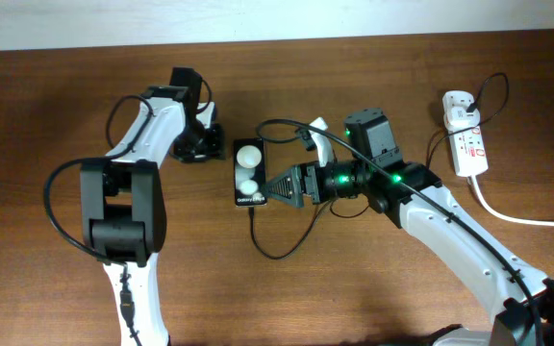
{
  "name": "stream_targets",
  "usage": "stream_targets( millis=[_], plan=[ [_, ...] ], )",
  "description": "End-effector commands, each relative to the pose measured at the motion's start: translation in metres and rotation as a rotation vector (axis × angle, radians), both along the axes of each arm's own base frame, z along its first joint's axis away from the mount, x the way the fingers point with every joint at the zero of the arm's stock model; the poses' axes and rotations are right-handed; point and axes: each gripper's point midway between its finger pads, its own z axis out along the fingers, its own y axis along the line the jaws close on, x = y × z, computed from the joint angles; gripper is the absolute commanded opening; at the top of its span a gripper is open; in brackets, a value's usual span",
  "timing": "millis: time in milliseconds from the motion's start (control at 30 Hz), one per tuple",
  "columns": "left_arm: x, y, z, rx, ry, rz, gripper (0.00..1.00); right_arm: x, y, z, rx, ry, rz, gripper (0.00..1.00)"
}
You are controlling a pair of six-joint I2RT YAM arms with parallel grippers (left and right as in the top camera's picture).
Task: Plug charger to phone and switch on socket
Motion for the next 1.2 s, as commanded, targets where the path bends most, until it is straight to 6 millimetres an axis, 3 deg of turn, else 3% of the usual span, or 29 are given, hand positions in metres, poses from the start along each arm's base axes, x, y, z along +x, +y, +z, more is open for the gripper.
stream_targets(
  millis=[0,33,100,200,233,267,300,333,400,433,500,733,867,1000,1167],
  plan=[
    [0.025,0.021,0.042,0.057,-0.104,0.026,0.49,0.005,-0.005,-0.002,-0.039,-0.038,-0.018,0.82],
    [0.030,0.018,0.061,0.044,-0.145,0.025,0.49,0.007,-0.007,-0.004,-0.050,-0.037,-0.027,0.83],
    [0.038,0.009,0.124,-0.026,-0.279,0.018,0.49,0.009,-0.011,-0.011,-0.091,-0.027,-0.058,0.82],
    [0.030,0.010,0.203,-0.055,-0.449,0.019,0.38,0.011,-0.027,-0.034,-0.214,0.020,-0.135,0.78],
    [0.022,0.010,0.236,-0.062,-0.521,0.019,0.33,0.014,-0.037,-0.044,-0.280,0.032,-0.178,0.67],
    [0.015,0.011,0.257,-0.066,-0.565,0.019,0.34,0.015,-0.044,-0.050,-0.324,0.038,-0.205,0.53],
    [0.011,0.012,0.268,-0.065,-0.589,0.021,0.36,0.015,-0.047,-0.054,-0.348,0.042,-0.219,0.44],
    [0.007,0.013,0.277,-0.064,-0.607,0.022,0.44,0.015,-0.054,-0.057,-0.382,0.052,-0.238,0.35],
    [0.001,0.014,0.283,-0.065,-0.611,0.021,0.64,0.017,-0.067,-0.058,-0.425,0.073,-0.275,0.20],
    [-0.001,0.014,0.281,-0.063,-0.600,0.022,0.99,0.019,-0.078,-0.058,-0.449,0.092,-0.304,0.12],
    [-0.002,0.014,0.279,-0.062,-0.591,0.022,0.99,0.022,-0.103,-0.056,-0.488,0.134,-0.369,0.04],
    [-0.002,0.014,0.279,-0.063,-0.591,0.022,0.99,0.027,-0.212,-0.034,-0.562,0.181,-0.561,0.04],
    [-0.002,0.014,0.279,-0.063,-0.591,0.021,0.99,0.033,-0.259,-0.033,-0.553,0.214,-0.705,0.04],
    [-0.002,0.014,0.279,-0.063,-0.591,0.022,0.99,0.037,-0.322,-0.034,-0.607,0.222,-0.895,0.05],
    [-0.002,0.014,0.279,-0.063,-0.591,0.022,0.99,0.053,-0.366,-0.022,-0.608,0.133,-1.031,0.04]
  ],
)
